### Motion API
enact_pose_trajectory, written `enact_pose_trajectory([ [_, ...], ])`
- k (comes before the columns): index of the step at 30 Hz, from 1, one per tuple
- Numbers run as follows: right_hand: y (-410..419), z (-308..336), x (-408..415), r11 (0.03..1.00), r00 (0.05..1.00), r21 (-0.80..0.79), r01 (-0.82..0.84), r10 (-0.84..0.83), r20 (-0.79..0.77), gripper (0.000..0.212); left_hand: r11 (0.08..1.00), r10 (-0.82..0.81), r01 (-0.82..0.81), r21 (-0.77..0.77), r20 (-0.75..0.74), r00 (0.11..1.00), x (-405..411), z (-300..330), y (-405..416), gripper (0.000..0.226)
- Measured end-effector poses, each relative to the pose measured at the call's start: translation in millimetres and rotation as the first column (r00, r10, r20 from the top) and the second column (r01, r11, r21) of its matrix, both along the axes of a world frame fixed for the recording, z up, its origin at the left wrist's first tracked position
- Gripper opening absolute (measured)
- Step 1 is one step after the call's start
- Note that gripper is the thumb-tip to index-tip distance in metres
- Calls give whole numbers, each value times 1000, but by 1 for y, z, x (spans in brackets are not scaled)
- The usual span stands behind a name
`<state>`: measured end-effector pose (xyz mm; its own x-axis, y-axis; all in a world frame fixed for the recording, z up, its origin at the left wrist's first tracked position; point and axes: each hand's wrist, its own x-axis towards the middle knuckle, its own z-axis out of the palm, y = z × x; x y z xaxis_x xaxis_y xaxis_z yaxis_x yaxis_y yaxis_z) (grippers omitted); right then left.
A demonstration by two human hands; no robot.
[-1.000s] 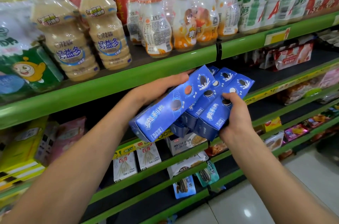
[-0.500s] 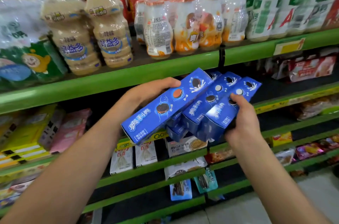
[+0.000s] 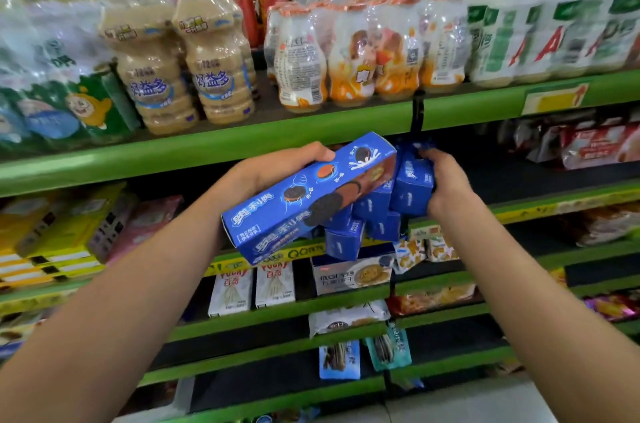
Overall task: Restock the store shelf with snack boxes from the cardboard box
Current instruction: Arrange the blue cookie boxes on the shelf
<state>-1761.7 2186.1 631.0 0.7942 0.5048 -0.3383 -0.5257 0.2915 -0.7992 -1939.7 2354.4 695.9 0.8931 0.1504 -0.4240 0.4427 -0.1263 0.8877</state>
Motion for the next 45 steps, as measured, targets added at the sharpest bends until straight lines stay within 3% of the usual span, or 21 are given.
enact_pose_trajectory([
  [5, 3, -4, 38, 964, 967, -130, 233, -216, 138, 14, 999, 12, -12, -47, 10, 1000, 2, -1, 0, 42],
  [7, -2, -13, 47, 963, 969, -172, 208, -180, 168, 11, 998, 5, -4, -57, 15, 1000, 3, -2, 0, 38],
  [10, -25, -24, 34, 959, 936, -271, 78, 24, 351, 45, 997, 19, -17, -69, 23, 1000, 4, -5, 2, 36],
  [12, -46, -28, 9, 944, 823, -318, 90, 110, 558, 68, 998, 16, -15, -60, 28, 999, 4, -6, 4, 35],
  [14, -60, -36, -25, 918, 650, -378, 119, 216, 729, 83, 999, -9, 11, -51, 32, 999, 4, -6, 5, 35],
  [16, -60, -46, -66, 871, 468, -455, 187, 328, 820, 100, 998, -31, 33, -62, 30, 999, 4, -6, 6, 40],
  [19, -32, -57, -111, 827, 336, -450, 337, 341, 878, 128, 993, -61, 62, -99, 15, 998, 3, -6, 3, 43],
  [22, -3, -66, -124, 764, 373, -515, 389, 380, 846, 130, 998, -63, 61, 22, 114, 992, 7, -11, 0, 33],
  [26, 6, -47, -95, 676, 451, -592, 439, 404, 796, 92, 945, -49, -94, 313, 421, 906, 17, -21, -2, 23],
  [28, 11, -45, -110, 677, 495, -523, 518, 261, 829, 82, 882, -120, -102, 460, 430, 895, 24, -24, -8, 20],
  [29, 16, -50, -138, 764, 521, -394, 511, 90, 849, 72, 810, -172, -105, 577, 405, 898, 28, -28, -13, 20],
  [31, 25, -85, -207, 895, 568, -148, 421, -132, 812, 55, 594, -255, -141, 792, 352, 901, 31, -35, -23, 26],
  [33, 25, -128, -246, 936, 642, -111, 333, -139, 754, 44, 310, -533, -128, 942, 284, 797, 11, -36, -31, 29],
  [34, 14, -155, -246, 902, 695, -170, 398, -174, 698, 36, 239, -637, -102, 966, 235, 734, -7, -43, -31, 28],
  [35, -1, -181, -235, 818, 753, -301, 490, -224, 619, 28, 253, -692, -73, 965, 234, 683, -34, -52, -32, 28],
  [36, -25, -202, -222, 740, 807, -421, 524, -273, 524, 22, 344, -696, -31, 939, 277, 663, -63, -63, -32, 27],
  [38, -90, -244, -203, 670, 882, -574, 471, -342, 325, 23, 642, -542, 41, 765, 415, 731, -121, -84, -25, 25],
  [40, -150, -281, -216, 541, 938, -777, 321, -297, 180, 36, 816, -329, 52, 576, 388, 861, -174, -110, -15, 22],
  [43, -218, -324, -260, 405, 973, -911, 79, -230, -18, 40, 870, -111, 6, 492, 184, 977, -223, -148, 4, 45],
  [45, -247, -351, -290, 337, 973, -938, -82, -175, -148, 34, 904, 2, -24, 427, 52, 999, -243, -175, 18, 53],
])
